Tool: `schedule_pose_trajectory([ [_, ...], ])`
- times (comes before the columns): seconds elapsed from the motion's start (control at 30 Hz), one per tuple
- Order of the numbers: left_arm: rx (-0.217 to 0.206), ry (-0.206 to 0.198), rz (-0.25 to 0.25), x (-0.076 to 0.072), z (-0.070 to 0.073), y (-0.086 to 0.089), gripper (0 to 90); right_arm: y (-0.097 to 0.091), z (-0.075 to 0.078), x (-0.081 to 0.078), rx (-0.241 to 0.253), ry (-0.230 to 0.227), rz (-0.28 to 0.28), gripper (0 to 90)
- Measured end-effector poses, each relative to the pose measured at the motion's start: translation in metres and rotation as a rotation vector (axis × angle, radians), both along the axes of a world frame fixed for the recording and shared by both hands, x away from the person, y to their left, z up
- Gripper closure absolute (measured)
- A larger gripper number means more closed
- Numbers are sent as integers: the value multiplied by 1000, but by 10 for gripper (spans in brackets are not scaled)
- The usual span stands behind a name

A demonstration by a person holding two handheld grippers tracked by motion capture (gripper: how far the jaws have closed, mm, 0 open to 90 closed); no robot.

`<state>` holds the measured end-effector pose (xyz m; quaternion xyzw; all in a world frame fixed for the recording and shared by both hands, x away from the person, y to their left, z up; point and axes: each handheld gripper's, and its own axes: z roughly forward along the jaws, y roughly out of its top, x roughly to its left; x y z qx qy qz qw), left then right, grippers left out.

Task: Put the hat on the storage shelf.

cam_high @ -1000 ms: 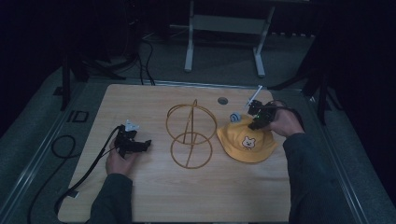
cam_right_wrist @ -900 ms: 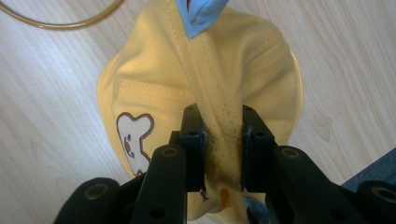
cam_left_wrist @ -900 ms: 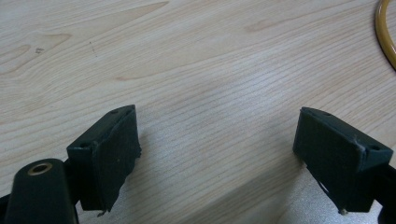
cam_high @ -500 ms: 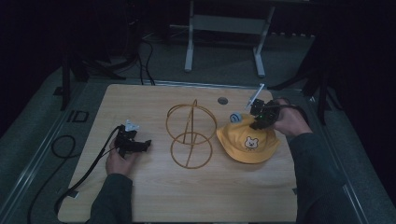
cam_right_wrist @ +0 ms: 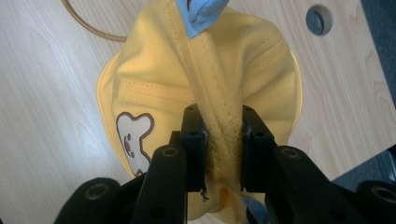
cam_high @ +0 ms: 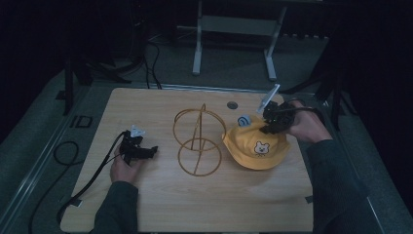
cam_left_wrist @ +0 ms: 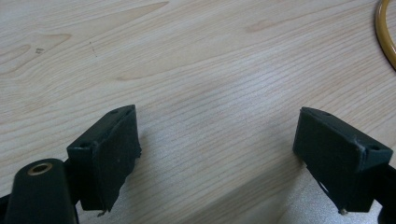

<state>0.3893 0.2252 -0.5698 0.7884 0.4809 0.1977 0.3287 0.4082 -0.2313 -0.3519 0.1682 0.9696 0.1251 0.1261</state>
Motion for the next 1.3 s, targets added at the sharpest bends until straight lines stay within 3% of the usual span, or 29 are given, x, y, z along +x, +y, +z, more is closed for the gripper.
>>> schedule_pose_trajectory([
  [0.8,1,0,0,0,0,0,144,-13,44,-19,75,-43,31,753],
  [1.3,2,-1,-1,0,0,0,144,-33,54,-17,155,-53,-6,756],
])
